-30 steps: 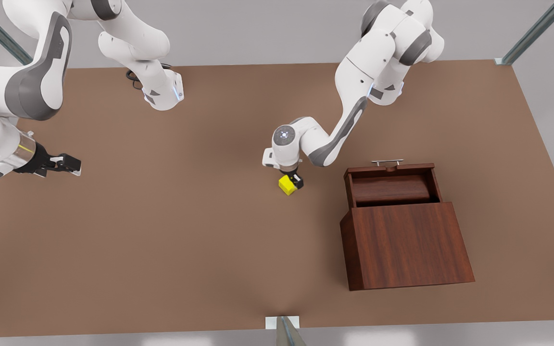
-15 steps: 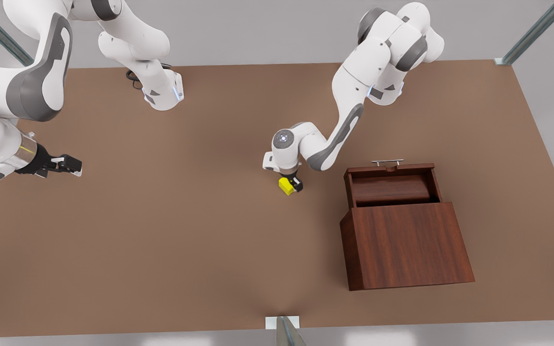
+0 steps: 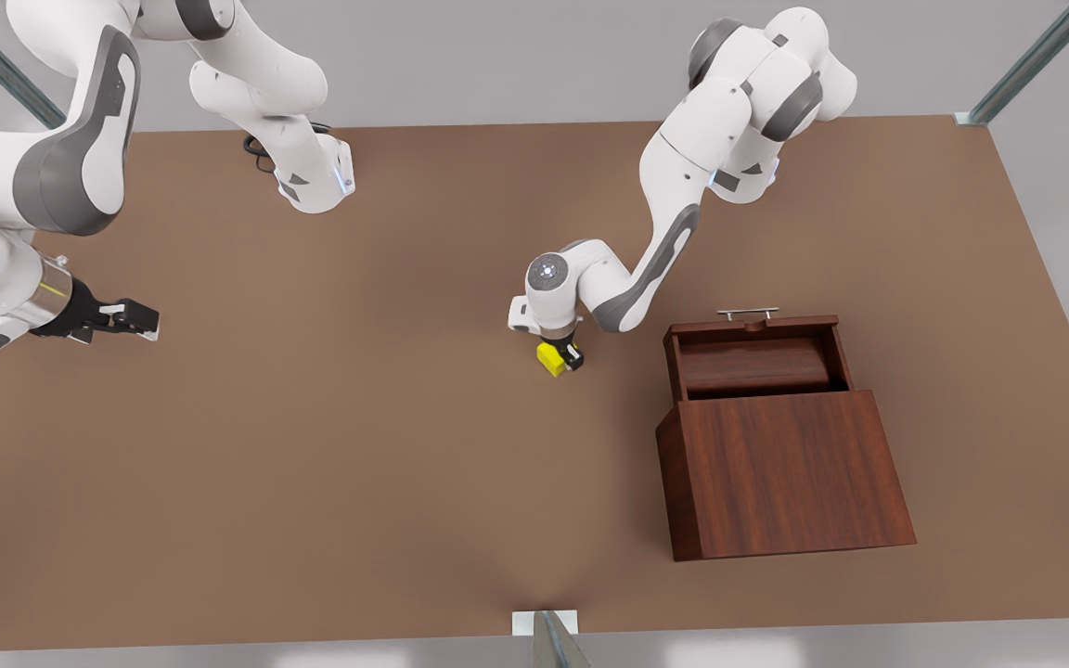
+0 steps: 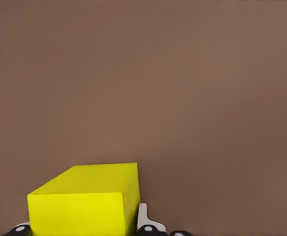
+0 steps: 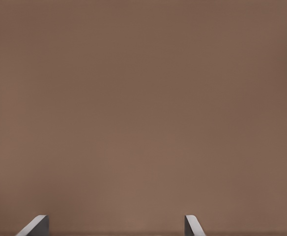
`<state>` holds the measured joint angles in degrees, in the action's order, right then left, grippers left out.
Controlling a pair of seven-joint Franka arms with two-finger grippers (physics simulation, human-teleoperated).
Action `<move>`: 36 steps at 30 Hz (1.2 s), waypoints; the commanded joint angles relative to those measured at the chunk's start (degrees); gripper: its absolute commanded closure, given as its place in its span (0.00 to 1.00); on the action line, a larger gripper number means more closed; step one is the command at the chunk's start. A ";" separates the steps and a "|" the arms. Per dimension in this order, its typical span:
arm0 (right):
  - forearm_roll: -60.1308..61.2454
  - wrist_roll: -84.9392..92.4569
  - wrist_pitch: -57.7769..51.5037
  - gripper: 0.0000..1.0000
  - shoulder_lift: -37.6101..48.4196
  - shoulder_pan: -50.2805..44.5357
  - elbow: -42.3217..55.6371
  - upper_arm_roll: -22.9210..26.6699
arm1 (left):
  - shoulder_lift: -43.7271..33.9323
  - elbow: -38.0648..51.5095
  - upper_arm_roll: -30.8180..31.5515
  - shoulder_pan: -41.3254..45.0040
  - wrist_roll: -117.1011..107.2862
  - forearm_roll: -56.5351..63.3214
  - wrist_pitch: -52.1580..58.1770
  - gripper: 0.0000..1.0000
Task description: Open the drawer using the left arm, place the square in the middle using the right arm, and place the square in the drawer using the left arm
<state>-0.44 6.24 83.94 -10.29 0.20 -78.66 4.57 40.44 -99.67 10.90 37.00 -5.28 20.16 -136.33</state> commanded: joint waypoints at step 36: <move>-0.18 0.00 4.04 0.00 0.00 -0.03 0.00 -0.09 | -26.46 -1.67 -31.20 -0.88 59.15 -20.77 27.70 0.35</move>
<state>-1.02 6.32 88.24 -10.54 0.15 -78.67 4.48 13.97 -101.70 -21.27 35.91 55.43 0.85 -108.74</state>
